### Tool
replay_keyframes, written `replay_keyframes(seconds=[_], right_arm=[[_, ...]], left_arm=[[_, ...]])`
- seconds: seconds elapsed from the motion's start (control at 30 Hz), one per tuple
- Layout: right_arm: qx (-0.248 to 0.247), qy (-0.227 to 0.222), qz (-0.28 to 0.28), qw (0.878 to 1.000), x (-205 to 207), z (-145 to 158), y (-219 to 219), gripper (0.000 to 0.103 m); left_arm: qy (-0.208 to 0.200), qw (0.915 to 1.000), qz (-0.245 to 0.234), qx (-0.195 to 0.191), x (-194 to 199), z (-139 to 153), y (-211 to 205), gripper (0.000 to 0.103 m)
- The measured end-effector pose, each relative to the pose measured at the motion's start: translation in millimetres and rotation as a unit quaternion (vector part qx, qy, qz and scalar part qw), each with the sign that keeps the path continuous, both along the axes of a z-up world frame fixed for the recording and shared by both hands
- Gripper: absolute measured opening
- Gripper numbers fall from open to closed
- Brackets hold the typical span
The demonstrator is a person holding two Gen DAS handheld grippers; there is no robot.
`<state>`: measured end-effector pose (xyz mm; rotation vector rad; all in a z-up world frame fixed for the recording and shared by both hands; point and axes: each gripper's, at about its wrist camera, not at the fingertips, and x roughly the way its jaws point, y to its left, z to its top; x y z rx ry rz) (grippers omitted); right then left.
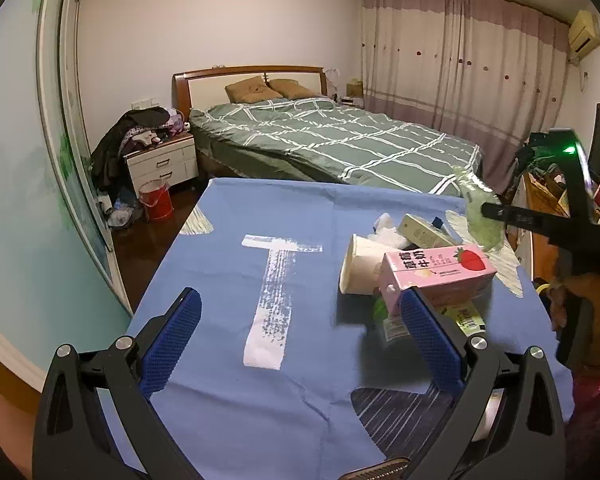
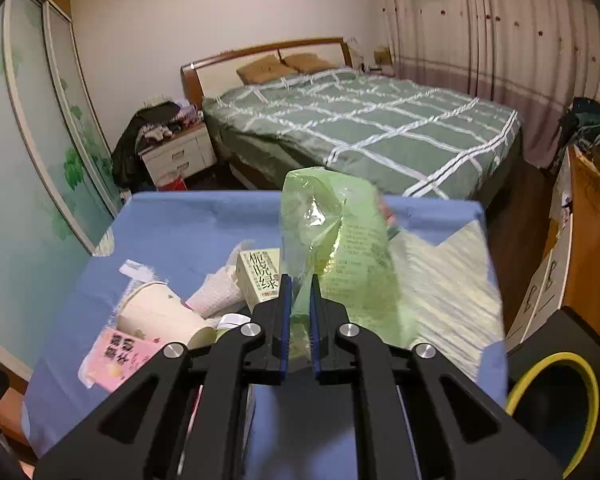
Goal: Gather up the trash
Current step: 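Carry the green wrapper over the bin and open the right gripper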
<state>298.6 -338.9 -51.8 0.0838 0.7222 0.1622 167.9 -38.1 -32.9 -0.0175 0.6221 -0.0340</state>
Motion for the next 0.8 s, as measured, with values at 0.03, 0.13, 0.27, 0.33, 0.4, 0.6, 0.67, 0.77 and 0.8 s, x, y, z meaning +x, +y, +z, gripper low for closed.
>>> replay_keyframes(seconds=[0.03, 0.13, 0.27, 0.33, 0.4, 0.6, 0.67, 0.77, 0.8], right_arm=[[0.0, -0.003, -0.001, 1.0, -3, 3, -2, 0.008], [-0.001, -0.01, -0.014, 1.0, -19, 9, -18, 0.008], [-0.005, -0.004, -0.05, 0.999, -43, 3, -52, 0.008], [-0.012, 0.002, -0.07, 0.997, -55, -5, -68, 0.008], [-0.015, 0.012, -0.097, 0.995, -69, -17, -92, 0.008], [-0.005, 0.045, -0.165, 0.985, -102, -52, -162, 0.008], [-0.004, 0.053, -0.18, 0.982, -108, -60, -177, 0.008], [-0.004, 0.069, -0.2, 0.977, -117, -76, -201, 0.008], [-0.003, 0.073, -0.204, 0.976, -118, -81, -205, 0.009]], left_arm=[[-0.001, 1.0, -0.002, 0.0, -1, 2, -1, 0.098], [-0.005, 1.0, -0.008, 0.001, -5, 4, -6, 0.098], [-0.01, 0.9998, -0.019, 0.005, -12, 8, -17, 0.098], [-0.012, 0.9996, -0.025, 0.007, -17, 10, -22, 0.098], [-0.014, 0.9994, -0.029, 0.01, -21, 11, -26, 0.098], [-0.009, 0.9986, -0.047, 0.023, -34, 9, -43, 0.098], [0.0, 0.9981, -0.056, 0.027, -38, 4, -49, 0.098], [0.013, 0.9973, -0.064, 0.032, -42, -3, -58, 0.098], [0.017, 0.9971, -0.066, 0.035, -43, -5, -60, 0.098]])
